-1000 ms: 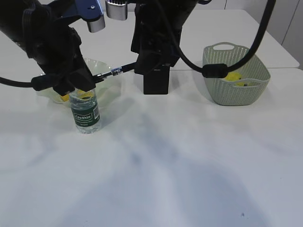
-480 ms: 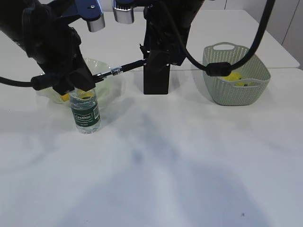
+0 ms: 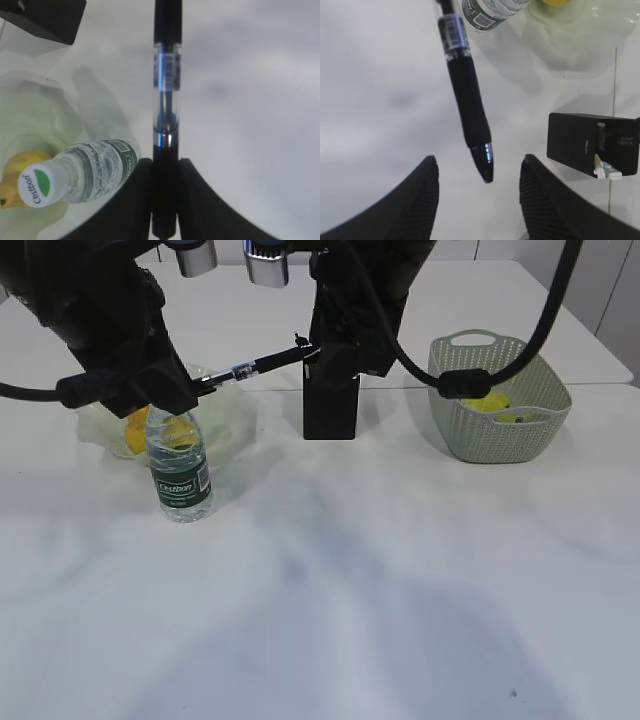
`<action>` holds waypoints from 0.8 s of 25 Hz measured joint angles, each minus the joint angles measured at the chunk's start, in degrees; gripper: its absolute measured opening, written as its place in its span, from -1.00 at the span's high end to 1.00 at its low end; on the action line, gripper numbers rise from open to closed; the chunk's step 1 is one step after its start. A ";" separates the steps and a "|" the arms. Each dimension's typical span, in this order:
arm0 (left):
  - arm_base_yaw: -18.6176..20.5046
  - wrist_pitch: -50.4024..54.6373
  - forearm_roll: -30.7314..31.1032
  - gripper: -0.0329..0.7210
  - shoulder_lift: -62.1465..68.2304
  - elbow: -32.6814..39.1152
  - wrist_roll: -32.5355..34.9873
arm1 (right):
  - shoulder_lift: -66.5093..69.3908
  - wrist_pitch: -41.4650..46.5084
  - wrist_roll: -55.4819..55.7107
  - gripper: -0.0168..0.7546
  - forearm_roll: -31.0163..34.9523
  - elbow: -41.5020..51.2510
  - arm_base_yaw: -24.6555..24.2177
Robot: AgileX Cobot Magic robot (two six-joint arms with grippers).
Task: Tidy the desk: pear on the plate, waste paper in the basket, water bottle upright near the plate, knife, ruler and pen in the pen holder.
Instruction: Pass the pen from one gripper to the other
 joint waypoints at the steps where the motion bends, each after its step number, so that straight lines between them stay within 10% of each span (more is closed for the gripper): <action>1: 0.00 0.10 0.00 0.65 -0.04 0.00 0.00 | 0.00 0.00 0.11 -0.05 0.00 0.04 -0.11; 20: 0.00 1.69 -0.09 0.66 -0.82 0.00 0.00 | 0.46 0.00 0.32 -0.05 0.12 0.04 -0.37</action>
